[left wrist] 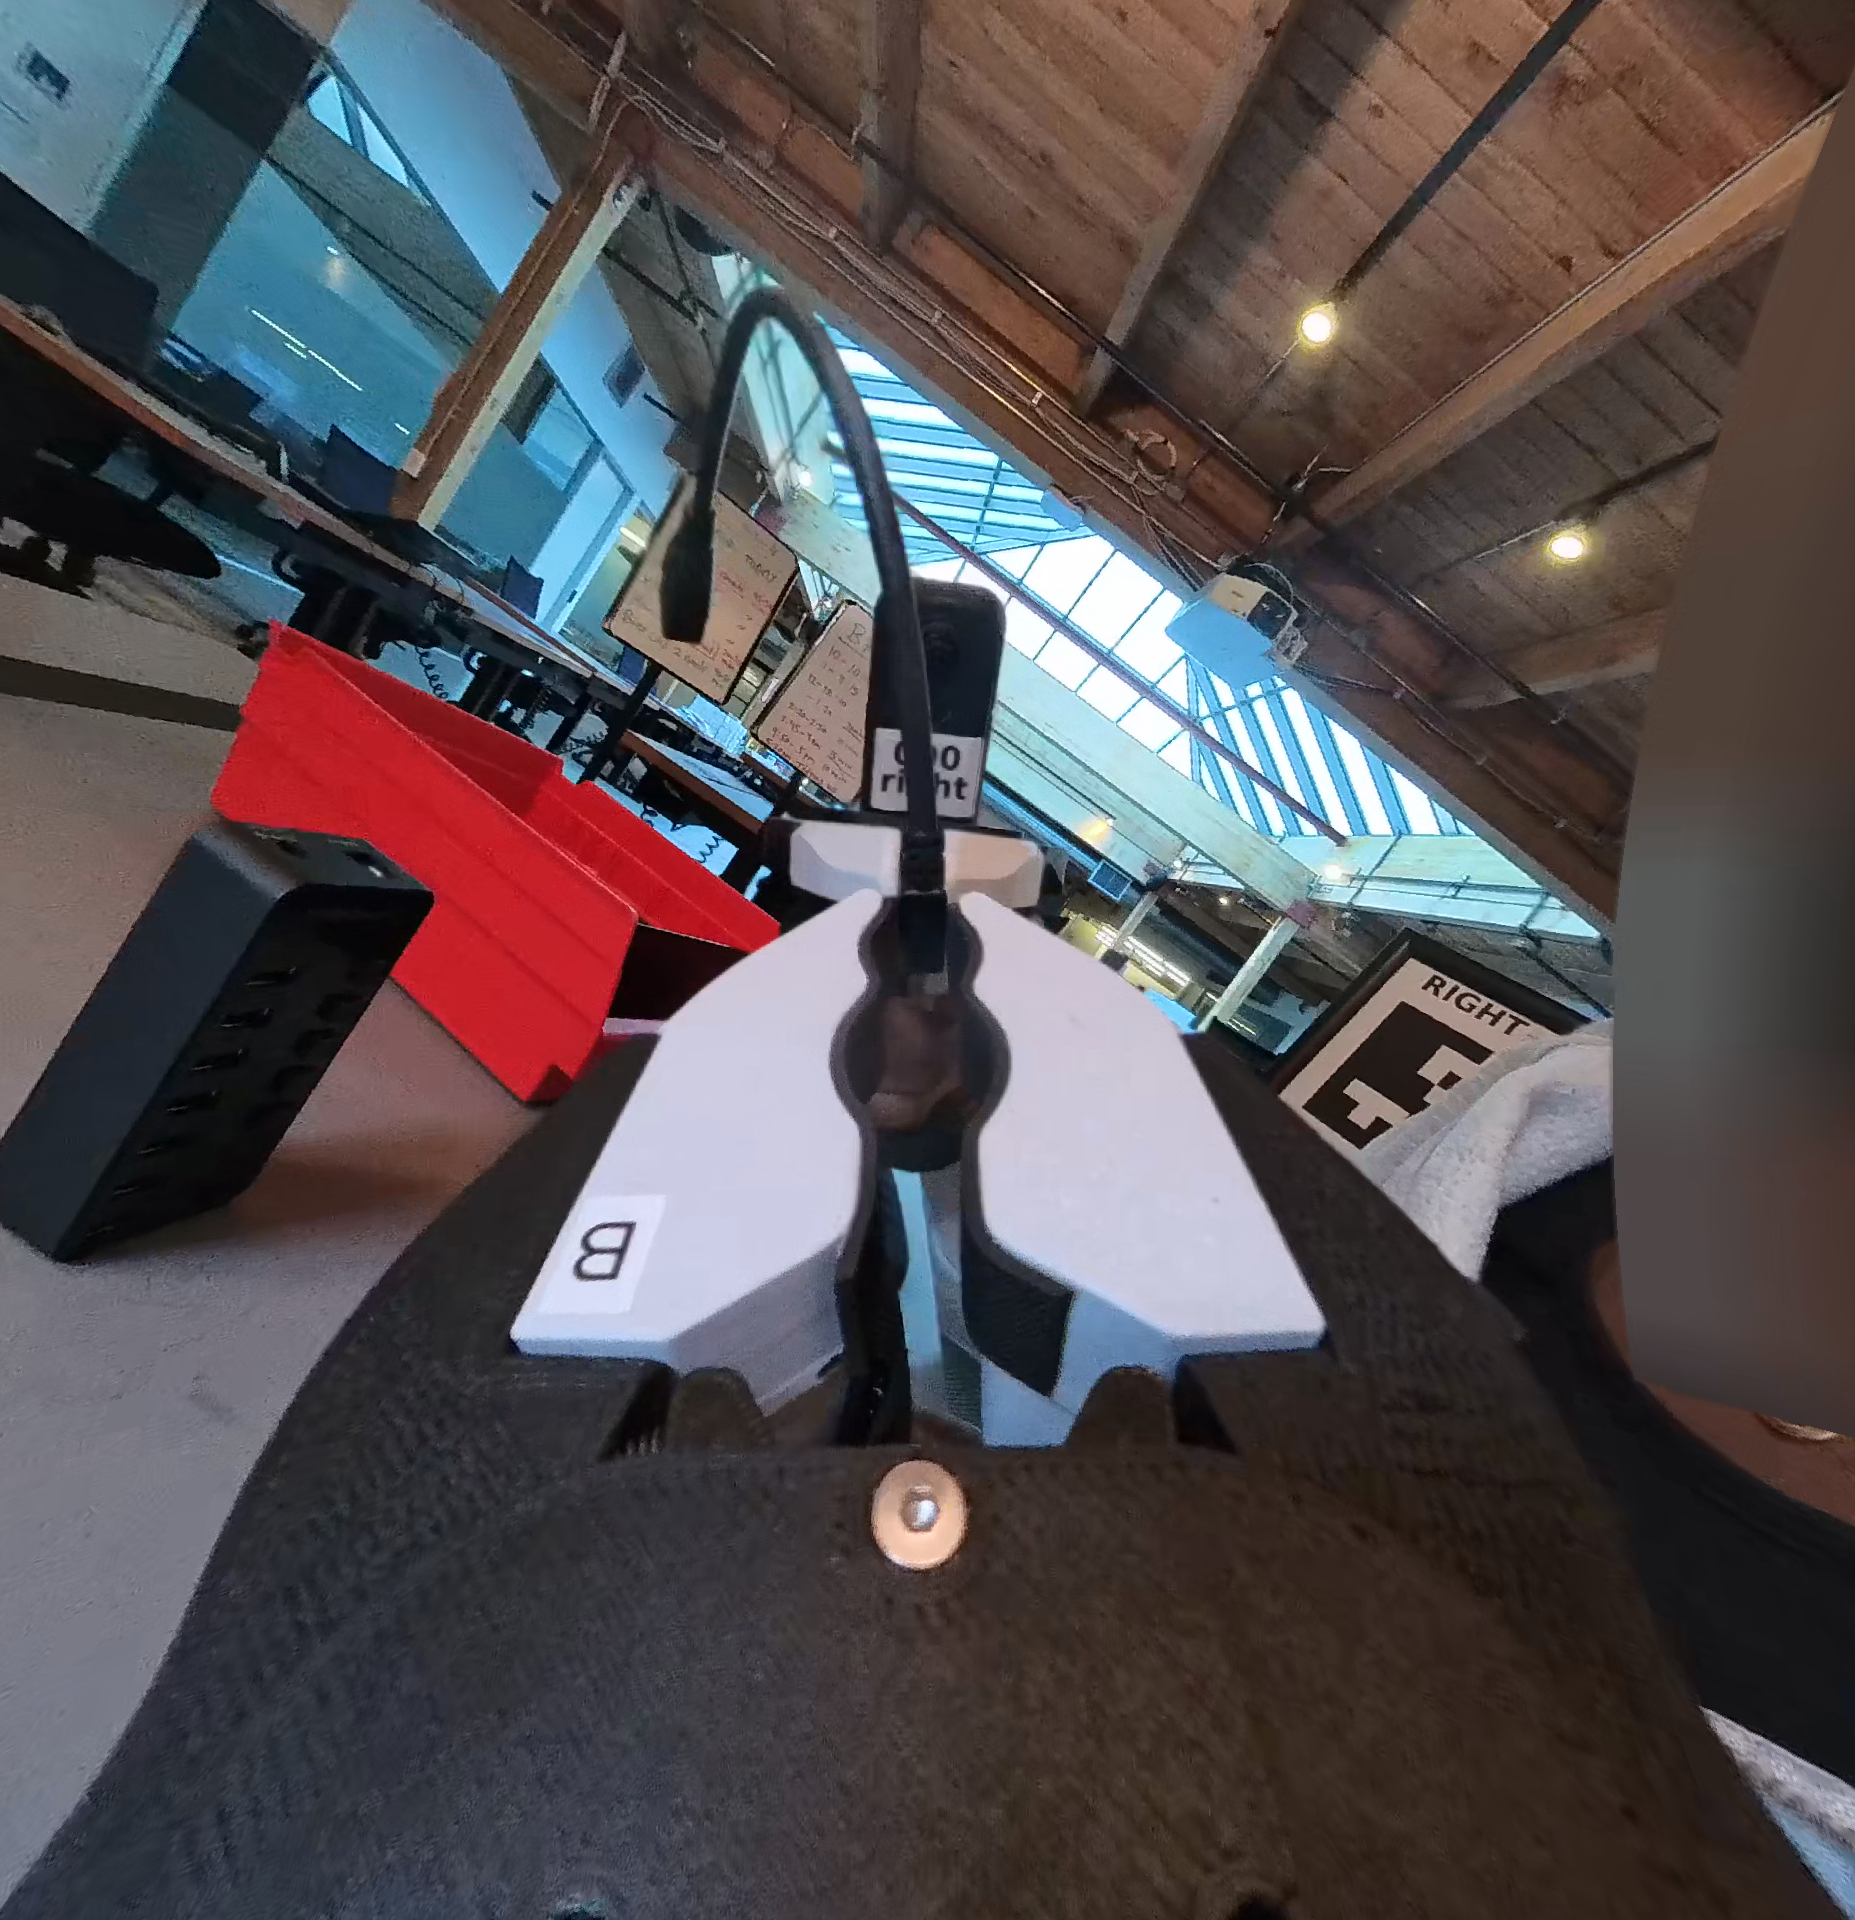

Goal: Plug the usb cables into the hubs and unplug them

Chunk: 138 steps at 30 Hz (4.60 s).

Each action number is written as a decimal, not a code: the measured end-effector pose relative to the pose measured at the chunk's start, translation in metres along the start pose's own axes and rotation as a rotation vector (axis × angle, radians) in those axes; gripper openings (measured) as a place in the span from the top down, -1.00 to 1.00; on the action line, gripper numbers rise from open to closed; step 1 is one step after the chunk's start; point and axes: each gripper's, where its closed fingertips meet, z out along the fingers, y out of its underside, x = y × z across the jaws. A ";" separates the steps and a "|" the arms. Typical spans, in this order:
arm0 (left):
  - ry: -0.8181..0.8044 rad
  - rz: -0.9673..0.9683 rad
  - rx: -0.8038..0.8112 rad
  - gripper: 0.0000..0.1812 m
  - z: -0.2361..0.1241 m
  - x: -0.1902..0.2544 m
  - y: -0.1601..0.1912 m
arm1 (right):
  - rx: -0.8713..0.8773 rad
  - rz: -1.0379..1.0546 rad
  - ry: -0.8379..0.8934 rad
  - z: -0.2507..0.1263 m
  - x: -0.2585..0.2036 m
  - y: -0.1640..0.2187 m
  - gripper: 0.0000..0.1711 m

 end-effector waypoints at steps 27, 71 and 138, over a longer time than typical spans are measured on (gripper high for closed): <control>-0.039 -0.220 0.102 0.91 -0.015 -0.029 -0.003 | -0.037 -0.107 0.749 -0.052 0.136 0.021 -0.06; -0.409 0.378 0.220 0.91 -0.016 -0.043 -0.004 | 0.482 -0.529 0.721 -0.020 0.044 -0.006 0.68; -0.422 0.385 0.020 0.89 -0.005 -0.054 0.029 | 0.199 -0.724 0.475 -0.018 0.037 0.018 0.65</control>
